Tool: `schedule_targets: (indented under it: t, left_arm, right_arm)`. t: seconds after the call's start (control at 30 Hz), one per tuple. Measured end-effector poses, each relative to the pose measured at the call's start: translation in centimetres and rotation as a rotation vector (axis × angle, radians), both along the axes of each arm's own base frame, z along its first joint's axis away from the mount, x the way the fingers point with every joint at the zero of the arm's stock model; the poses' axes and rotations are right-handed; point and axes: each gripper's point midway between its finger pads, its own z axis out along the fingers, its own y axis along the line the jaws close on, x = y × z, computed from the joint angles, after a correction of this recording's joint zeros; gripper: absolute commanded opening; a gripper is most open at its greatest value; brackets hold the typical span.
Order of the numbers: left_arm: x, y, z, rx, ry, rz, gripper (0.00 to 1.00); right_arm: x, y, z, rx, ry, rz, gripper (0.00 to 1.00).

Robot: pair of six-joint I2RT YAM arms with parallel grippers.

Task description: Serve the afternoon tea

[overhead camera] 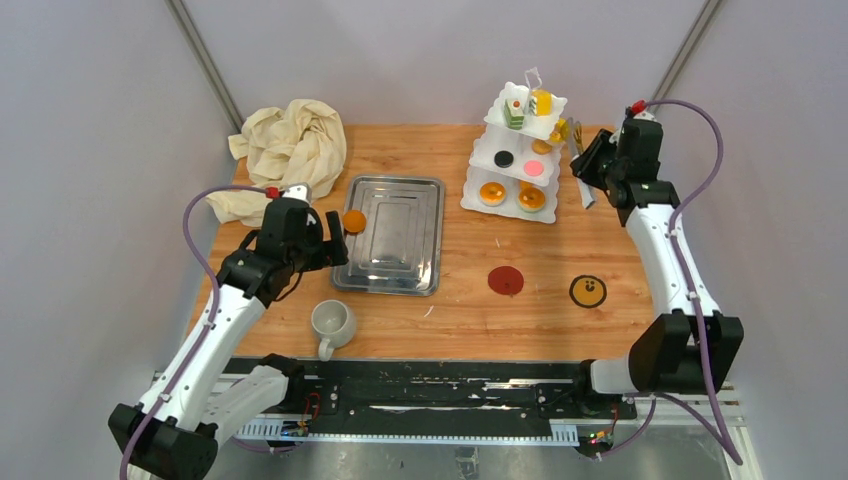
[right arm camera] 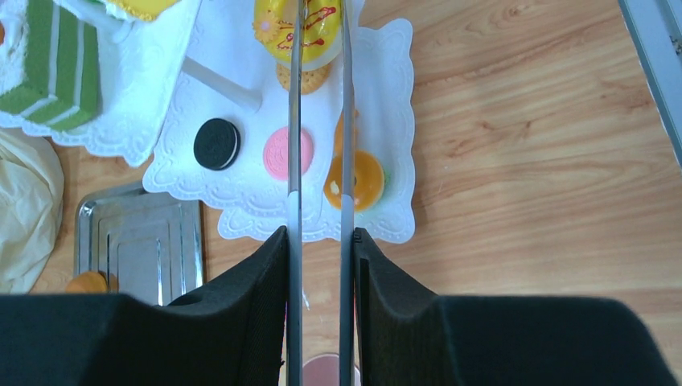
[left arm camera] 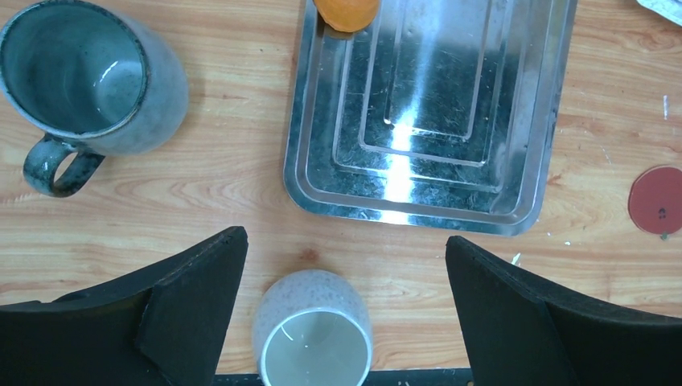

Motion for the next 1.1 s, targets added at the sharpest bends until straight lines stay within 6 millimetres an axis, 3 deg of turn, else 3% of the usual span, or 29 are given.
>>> schedule_targets:
  t: [0.2,0.43,0.73,0.97,1.1]
  left_arm:
    - [0.2,0.3,0.0,0.017,-0.002,0.01,0.98]
    - [0.3,0.5,0.1,0.026,-0.006,0.019,0.98]
    - [0.3,0.8,0.1,0.037,-0.009,0.03,0.98]
    - [0.3,1.0,0.2,0.041,-0.014,0.036,0.98]
    - [0.3,1.0,0.3,0.043,-0.017,0.039,0.98]
  right_arm:
    - [2.8,0.2,-0.6,0.018,-0.008,0.004,0.01]
    - [4.8,1.6,-1.6,0.094,-0.014,0.051,0.01]
    - [6.1,3.0,-1.5,0.155,-0.049,0.104,0.01]
    - [7.2,4.4,-4.2,0.181,0.009,0.154,0.01]
    - [7.2,5.1,-5.0,0.195,0.029,0.182,0.06]
